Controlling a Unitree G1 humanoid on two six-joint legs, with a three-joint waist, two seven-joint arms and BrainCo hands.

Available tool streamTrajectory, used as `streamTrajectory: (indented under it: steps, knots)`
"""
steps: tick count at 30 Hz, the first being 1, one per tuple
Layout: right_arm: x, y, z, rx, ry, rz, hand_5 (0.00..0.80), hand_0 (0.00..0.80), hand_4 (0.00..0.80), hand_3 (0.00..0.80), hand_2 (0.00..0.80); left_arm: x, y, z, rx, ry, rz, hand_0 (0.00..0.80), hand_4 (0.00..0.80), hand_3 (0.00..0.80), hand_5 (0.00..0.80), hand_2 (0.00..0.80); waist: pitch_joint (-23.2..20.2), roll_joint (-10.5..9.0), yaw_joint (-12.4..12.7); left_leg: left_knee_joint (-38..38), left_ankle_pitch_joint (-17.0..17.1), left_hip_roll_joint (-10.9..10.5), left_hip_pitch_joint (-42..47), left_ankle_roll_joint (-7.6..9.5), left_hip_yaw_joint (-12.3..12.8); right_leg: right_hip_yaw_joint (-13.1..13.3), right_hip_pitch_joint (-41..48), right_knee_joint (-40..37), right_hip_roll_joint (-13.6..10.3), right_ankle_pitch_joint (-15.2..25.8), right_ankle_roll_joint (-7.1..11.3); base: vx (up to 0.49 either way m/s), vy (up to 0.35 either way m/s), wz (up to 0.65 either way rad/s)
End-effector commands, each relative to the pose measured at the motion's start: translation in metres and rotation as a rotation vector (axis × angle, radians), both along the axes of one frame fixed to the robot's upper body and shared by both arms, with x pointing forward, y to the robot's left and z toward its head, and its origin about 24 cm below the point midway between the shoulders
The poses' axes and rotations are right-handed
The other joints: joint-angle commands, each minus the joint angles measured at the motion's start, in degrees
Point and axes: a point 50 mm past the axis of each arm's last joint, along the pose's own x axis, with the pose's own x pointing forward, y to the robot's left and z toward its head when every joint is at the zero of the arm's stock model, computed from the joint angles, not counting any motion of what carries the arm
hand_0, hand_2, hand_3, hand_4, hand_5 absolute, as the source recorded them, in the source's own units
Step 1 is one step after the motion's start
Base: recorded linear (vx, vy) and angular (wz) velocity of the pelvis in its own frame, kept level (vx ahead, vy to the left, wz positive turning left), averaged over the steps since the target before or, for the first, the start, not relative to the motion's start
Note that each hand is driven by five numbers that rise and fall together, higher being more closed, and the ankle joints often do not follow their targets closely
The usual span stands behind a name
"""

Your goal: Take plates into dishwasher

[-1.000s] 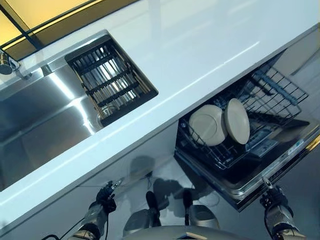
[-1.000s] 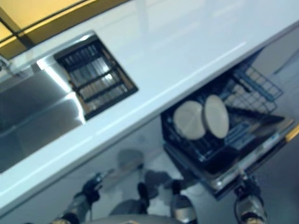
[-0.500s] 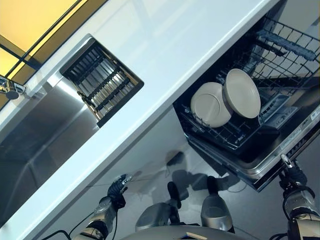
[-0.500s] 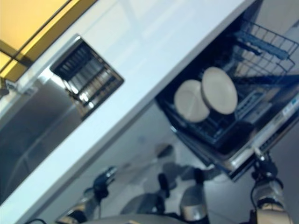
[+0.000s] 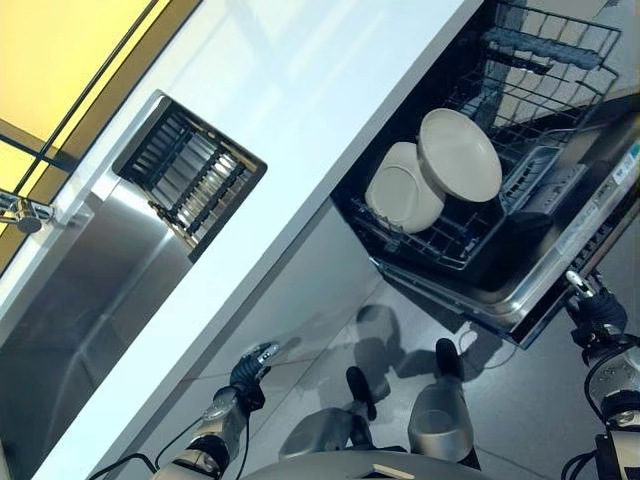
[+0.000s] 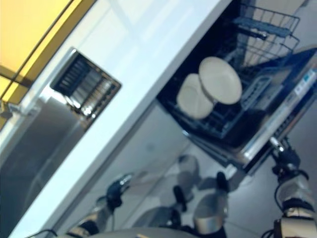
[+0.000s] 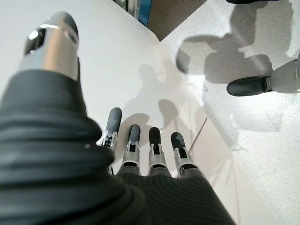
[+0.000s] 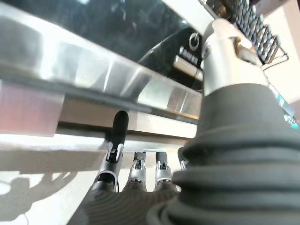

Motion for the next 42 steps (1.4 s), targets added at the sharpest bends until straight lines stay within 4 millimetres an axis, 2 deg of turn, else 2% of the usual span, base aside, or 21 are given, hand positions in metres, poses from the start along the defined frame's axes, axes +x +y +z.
streamTrajectory:
  steps: [1, 5, 7, 13, 23, 27, 32, 34, 37, 40, 41, 42]
  knots:
    - [0.127, 0.116, 0.103, 0.001, -0.425, 0.516, 0.0, 0.0, 0.0, 0.0, 0.0, 0.031, 0.015, 0.017, 0.065, -0.085, 0.004, 0.0, 0.0, 0.0, 0.0, 0.0, -3.86, -5.99, 6.15, 1.35, -0.99, -3.5, 2.88, -1.23, -0.14, 1.54, -0.15, 4.24, -4.1, -3.47, 0.99, 0.042, -0.01, 0.0]
    - [0.134, 0.122, 0.117, 0.017, -0.474, 0.515, 0.0, 0.0, 0.0, 0.0, 0.0, 0.027, 0.015, 0.015, 0.067, -0.07, 0.01, 0.0, 0.0, 0.0, 0.0, 0.0, -4.72, -6.45, 7.1, 1.32, -0.87, -3.27, 3.21, -1.33, -0.45, 0.83, 0.67, 4.18, -4.23, -3.53, 0.94, 0.036, -0.013, 0.01]
    - [0.139, 0.131, 0.126, 0.026, -0.5, 0.531, 0.0, 0.0, 0.0, 0.0, 0.0, 0.026, 0.015, 0.014, 0.074, -0.057, 0.01, 0.0, 0.0, 0.0, 0.0, 0.0, -5.2, -7.01, 7.76, 1.31, -0.88, -3.14, 3.5, -1.32, -0.73, 0.33, 1.35, 4.04, -4.17, -3.49, 0.92, 0.037, -0.026, 0.06]
    - [0.147, 0.149, 0.134, 0.042, -0.503, 0.571, 0.0, 0.0, 0.0, 0.0, 0.0, 0.022, 0.019, 0.012, 0.087, -0.035, 0.017, 0.0, 0.0, 0.0, 0.0, 0.0, -6.31, -8.83, 9.34, 1.18, -1.02, -2.78, 4.28, -1.23, -1.36, -0.75, 2.91, 3.37, -3.97, -3.12, 1.0, 0.045, -0.03, 0.06]
    - [0.153, 0.141, 0.138, 0.064, -0.482, 0.489, 0.0, 0.0, 0.0, 0.0, 0.0, 0.014, 0.03, 0.009, 0.113, -0.003, 0.032, 0.0, 0.0, 0.0, 0.0, 0.0, -8.0, -12.52, 12.87, 0.8, -1.32, -1.82, 5.4, -1.16, -2.82, -3.21, 5.85, 2.22, -3.33, -2.84, 1.05, 0.057, -0.049, 0.27]
    - [0.147, 0.13, 0.111, 0.009, -0.357, 0.39, 0.0, 0.0, 0.0, 0.0, 0.0, 0.012, 0.036, 0.009, 0.134, 0.011, 0.042, 0.0, 0.0, 0.0, 0.0, 0.0, -8.45, -14.44, 13.39, 0.59, -1.47, -1.24, 5.58, -1.16, -3.22, -3.84, 6.48, 1.74, -2.88, -2.56, 1.17, 0.043, -0.079, 0.33]
    - [0.11, 0.11, 0.033, -0.078, -0.068, 0.269, 0.0, 0.0, 0.0, 0.0, 0.0, 0.006, 0.047, 0.007, 0.163, 0.038, 0.06, 0.0, 0.0, 0.0, 0.0, 0.0, -9.06, -17.84, 13.99, 0.38, -1.78, -0.11, 6.13, -0.84, -3.58, -4.32, 7.82, 1.13, -1.75, -2.41, 1.18, 0.077, -0.092, 0.26]
    - [0.088, 0.104, 0.0, -0.064, 0.03, 0.225, 0.0, 0.0, 0.0, 0.0, 0.0, 0.001, 0.049, 0.005, 0.156, 0.059, 0.069, 0.0, 0.0, 0.0, 0.0, 0.0, -9.22, -18.79, 13.98, 0.35, -1.86, 0.25, 6.51, -0.68, -3.64, -4.36, 8.5, 1.08, -1.14, -2.61, 1.03, 0.087, -0.055, 0.1]
    - [0.044, 0.1, -0.05, -0.022, 0.182, 0.188, 0.0, 0.0, 0.0, 0.0, 0.0, -0.011, 0.051, -0.002, 0.142, 0.1, 0.078, 0.0, 0.0, 0.0, 0.0, 0.0, -9.64, -20.13, 14.04, 0.3, -1.99, 0.75, 7.15, -0.47, -3.71, -4.48, 9.62, 0.92, -0.32, -3.0, 0.84, 0.093, -0.031, 0.32]
    - [-0.002, 0.106, -0.095, 0.038, 0.344, 0.175, 0.0, 0.0, 0.0, 0.0, 0.0, -0.027, 0.05, -0.009, 0.11, 0.157, 0.082, 0.0, 0.0, 0.0, 0.0, 0.0, -10.29, -21.18, 14.42, 0.3, -2.14, 0.94, 7.63, -0.17, -4.0, -4.64, 10.58, 0.77, 0.21, -3.29, 0.71, 0.091, 0.011, 0.22]
    - [-0.012, 0.109, -0.103, 0.041, 0.386, 0.176, 0.0, 0.0, 0.0, 0.0, 0.0, -0.03, 0.05, -0.011, 0.108, 0.168, 0.078, 0.0, 0.0, 0.0, 0.0, 0.0, -10.43, -21.38, 14.53, 0.3, -2.15, 0.98, 7.69, -0.11, -4.09, -4.64, 10.74, 0.76, 0.32, -3.32, 0.69, 0.085, 0.021, 0.1]
    - [-0.029, 0.117, -0.118, 0.056, 0.456, 0.192, 0.0, 0.0, 0.0, 0.0, 0.0, -0.033, 0.048, -0.013, 0.108, 0.189, 0.075, 0.0, 0.0, 0.0, 0.0, 0.0, -10.77, -21.75, 14.77, 0.3, -2.15, 1.04, 7.79, -0.05, -4.25, -4.75, 11.09, 0.69, 0.46, -3.34, 0.66, 0.083, 0.029, 0.16]
